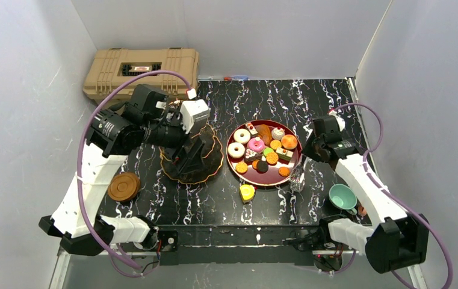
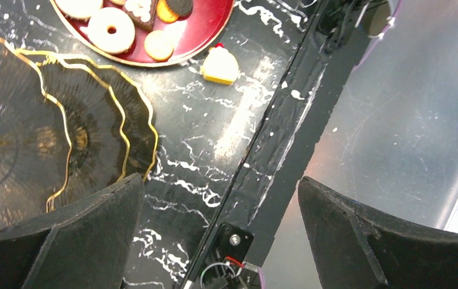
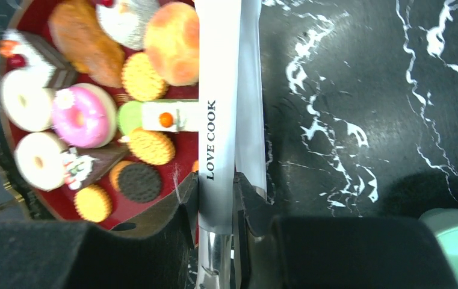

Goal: Serve the afternoon tea
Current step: Pick up the clamp from the center of the board.

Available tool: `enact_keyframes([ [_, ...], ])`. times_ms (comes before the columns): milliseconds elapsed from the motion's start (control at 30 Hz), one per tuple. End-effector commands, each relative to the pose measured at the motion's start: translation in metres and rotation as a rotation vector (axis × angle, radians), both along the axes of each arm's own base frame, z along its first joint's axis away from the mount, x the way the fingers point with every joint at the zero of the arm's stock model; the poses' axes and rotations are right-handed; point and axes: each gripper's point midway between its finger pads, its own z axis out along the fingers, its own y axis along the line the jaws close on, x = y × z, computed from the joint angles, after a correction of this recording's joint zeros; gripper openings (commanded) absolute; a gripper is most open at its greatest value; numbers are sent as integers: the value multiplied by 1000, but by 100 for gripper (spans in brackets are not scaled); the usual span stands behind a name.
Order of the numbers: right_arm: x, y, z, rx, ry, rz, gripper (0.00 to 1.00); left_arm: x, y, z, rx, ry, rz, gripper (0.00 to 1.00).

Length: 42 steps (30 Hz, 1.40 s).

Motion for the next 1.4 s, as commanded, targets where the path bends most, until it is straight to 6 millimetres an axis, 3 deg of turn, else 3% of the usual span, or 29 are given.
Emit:
enact_keyframes([
  [0, 14, 22, 69, 97, -203, 131, 8, -5, -24, 24, -111, 9, -79, 98],
  [167, 17, 49, 159, 218, -476, 279, 7, -19, -51, 30, -186, 41, -167, 98],
  [367, 17, 93, 270, 505, -756, 421, 11, -32, -85, 37, -261, 135, -216, 98],
  [533, 20, 109, 320, 646, -848, 462, 11, -11, -113, 53, -359, 106, -185, 98],
  [633, 21, 116, 331, 683, -870, 478, 11, 4, -133, 72, -452, 71, -177, 98],
  [767, 21, 127, 333, 690, -865, 495, 11, 25, -154, 85, -520, 48, -155, 98],
  [1000, 18, 161, 331, 707, -861, 539, 10, 52, -180, 77, -538, 54, -136, 98],
  [1100, 13, 174, 335, 705, -866, 561, 10, 64, -182, 72, -513, 28, -113, 96],
  [1367, 6, 178, 341, 707, -877, 556, 8, 81, -175, 60, -488, -25, -10, 82],
])
